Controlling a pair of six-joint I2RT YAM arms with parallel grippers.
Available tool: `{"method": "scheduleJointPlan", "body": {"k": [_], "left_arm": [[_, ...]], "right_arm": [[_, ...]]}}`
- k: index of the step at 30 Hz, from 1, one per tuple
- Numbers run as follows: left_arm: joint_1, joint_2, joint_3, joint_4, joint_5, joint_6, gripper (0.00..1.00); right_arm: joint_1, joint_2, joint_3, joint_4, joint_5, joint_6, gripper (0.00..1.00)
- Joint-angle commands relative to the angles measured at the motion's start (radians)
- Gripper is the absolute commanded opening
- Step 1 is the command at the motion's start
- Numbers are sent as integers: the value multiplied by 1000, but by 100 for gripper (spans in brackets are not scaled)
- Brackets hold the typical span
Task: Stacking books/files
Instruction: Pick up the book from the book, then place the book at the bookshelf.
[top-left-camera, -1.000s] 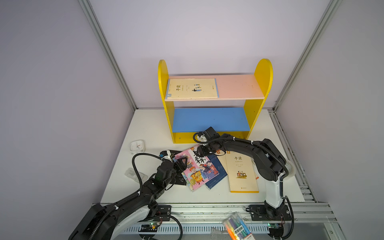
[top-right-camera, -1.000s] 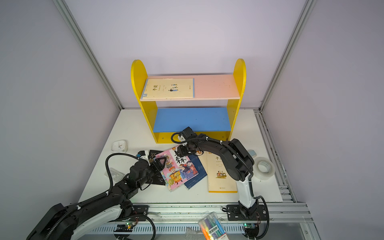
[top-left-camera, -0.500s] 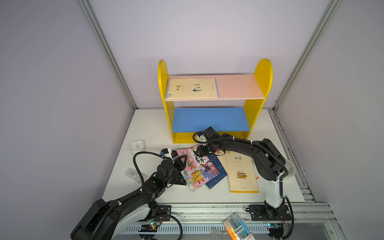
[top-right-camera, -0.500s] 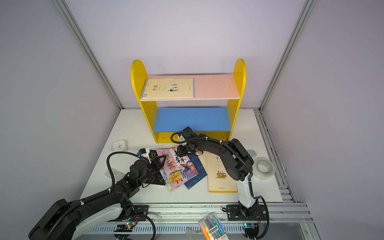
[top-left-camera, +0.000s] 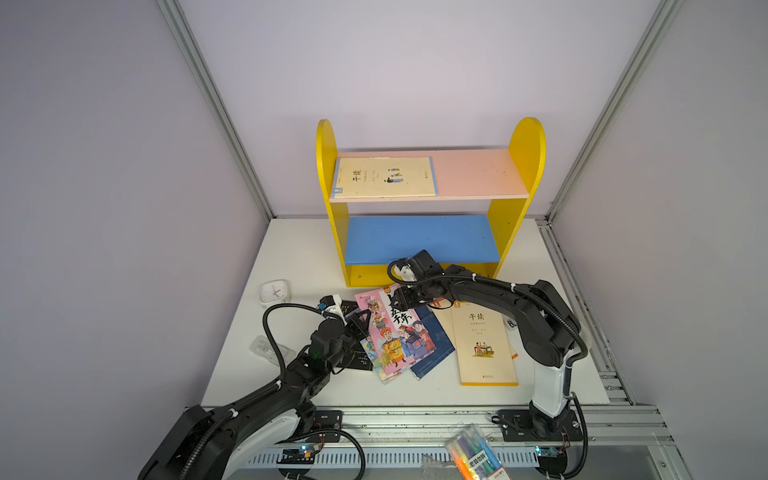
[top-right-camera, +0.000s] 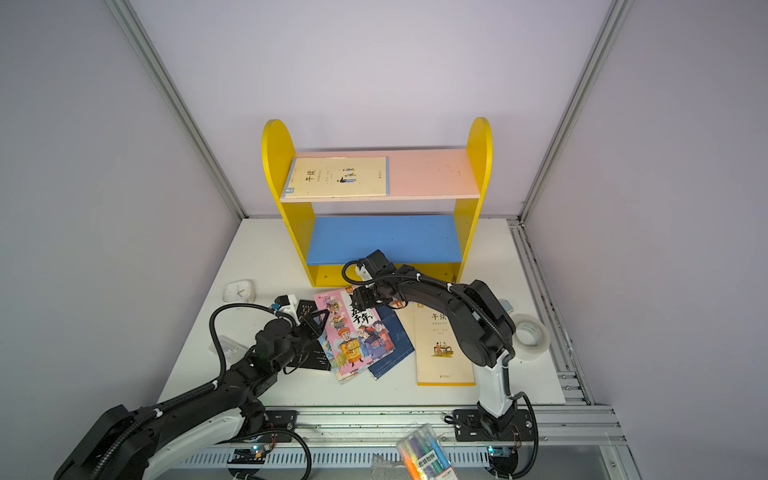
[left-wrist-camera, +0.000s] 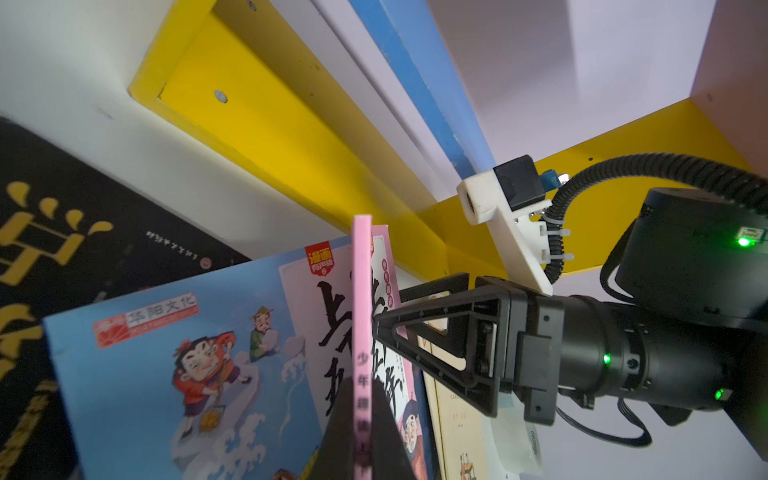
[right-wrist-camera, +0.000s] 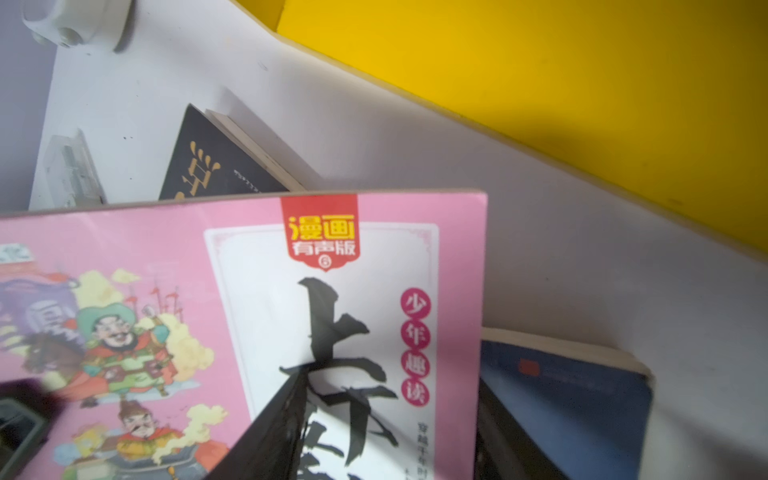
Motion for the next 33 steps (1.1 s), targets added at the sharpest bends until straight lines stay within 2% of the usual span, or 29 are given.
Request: {"method": "scheduleJointPlan", "body": {"k": [1, 11, 17, 27, 33], "left_arm": [[2, -47, 22, -6, 23, 14, 0], [16, -137, 99, -75, 96, 66, 0], [17, -92, 227, -106, 215, 112, 0], [5, 0, 485, -167, 397, 141, 0], [-20, 42, 626, -227, 454, 183, 0]], "right_arm": [[-22, -60, 8, 8, 55, -45, 65], [-113, -314, -135, 91, 131, -39, 71], [-131, -390, -178, 85, 260, -59, 71], [-170, -535, -250, 72, 408, -50, 76], [-252, -663, -252, -18, 385, -37, 80]]}}
